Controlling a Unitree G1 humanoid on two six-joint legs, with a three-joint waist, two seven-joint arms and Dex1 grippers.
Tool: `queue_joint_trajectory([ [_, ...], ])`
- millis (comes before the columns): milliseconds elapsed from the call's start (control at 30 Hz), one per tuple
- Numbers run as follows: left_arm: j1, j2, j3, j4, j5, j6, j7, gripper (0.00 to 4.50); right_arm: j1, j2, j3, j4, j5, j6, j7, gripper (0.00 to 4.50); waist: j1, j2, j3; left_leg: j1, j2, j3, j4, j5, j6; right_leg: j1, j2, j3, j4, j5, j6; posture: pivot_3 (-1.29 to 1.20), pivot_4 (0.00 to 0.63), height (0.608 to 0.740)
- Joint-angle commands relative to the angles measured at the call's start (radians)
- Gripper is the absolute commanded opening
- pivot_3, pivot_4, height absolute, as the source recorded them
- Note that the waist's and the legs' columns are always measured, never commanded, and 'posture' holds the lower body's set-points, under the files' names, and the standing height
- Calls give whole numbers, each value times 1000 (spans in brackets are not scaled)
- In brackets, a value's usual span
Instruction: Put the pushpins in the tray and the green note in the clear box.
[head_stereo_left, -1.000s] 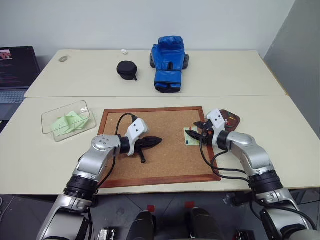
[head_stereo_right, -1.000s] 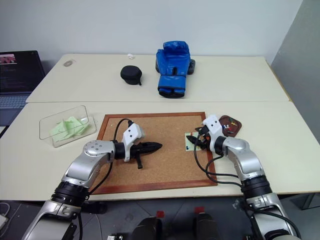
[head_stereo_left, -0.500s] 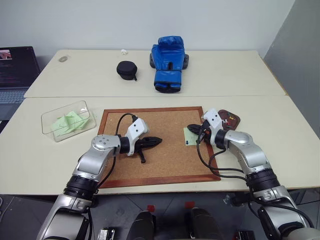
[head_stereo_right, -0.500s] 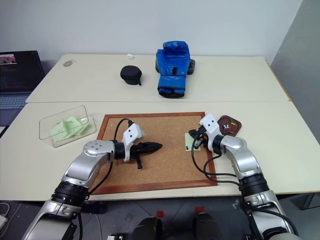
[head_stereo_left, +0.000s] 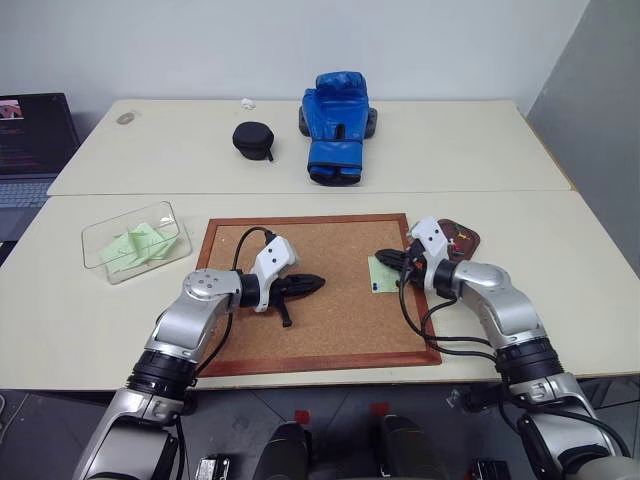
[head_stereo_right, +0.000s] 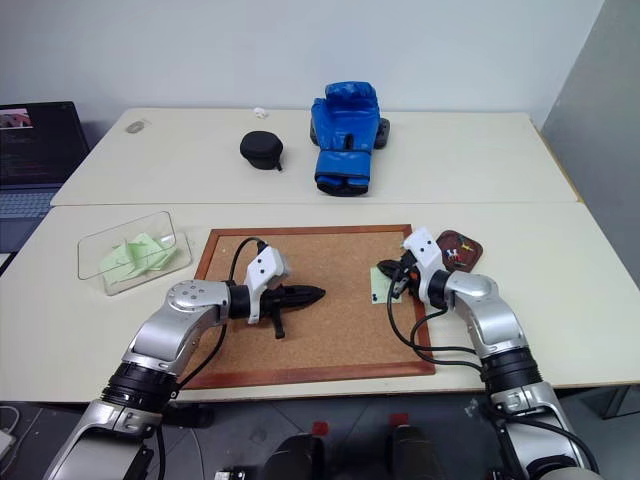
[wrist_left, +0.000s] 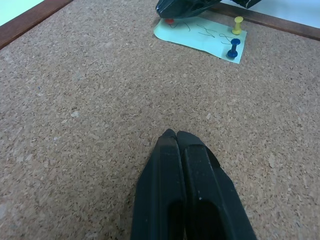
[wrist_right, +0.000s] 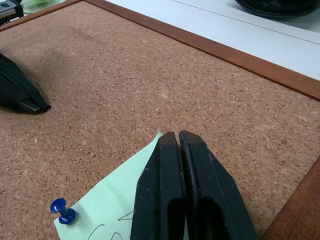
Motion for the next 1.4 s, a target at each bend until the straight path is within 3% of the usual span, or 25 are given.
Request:
queue_joint_trajectory([
  [33, -11, 0, -13, -16, 16, 21, 9, 0, -21, -10, -27, -66, 23, -33, 23, 14, 0, 0, 0, 0, 0, 0, 0, 0, 0, 0, 0, 0, 0, 0, 0, 0, 150, 740],
  [733, -29, 9, -27, 3, 50, 31, 5, 0, 46, -54, 30, -111, -53, -141, 44, 14, 0, 0, 0, 1, 0, 0, 0, 0, 0, 1, 0, 0, 0, 0, 0, 0, 150, 740],
  [1400, -47, 6, -23, 14, 54, 28, 0, 0, 44, -53, 59, 16, -231, -529, -53, 14, 0, 0, 0, 1, 0, 0, 1, 0, 0, 1, 0, 0, 1, 0, 0, 0, 150, 740],
])
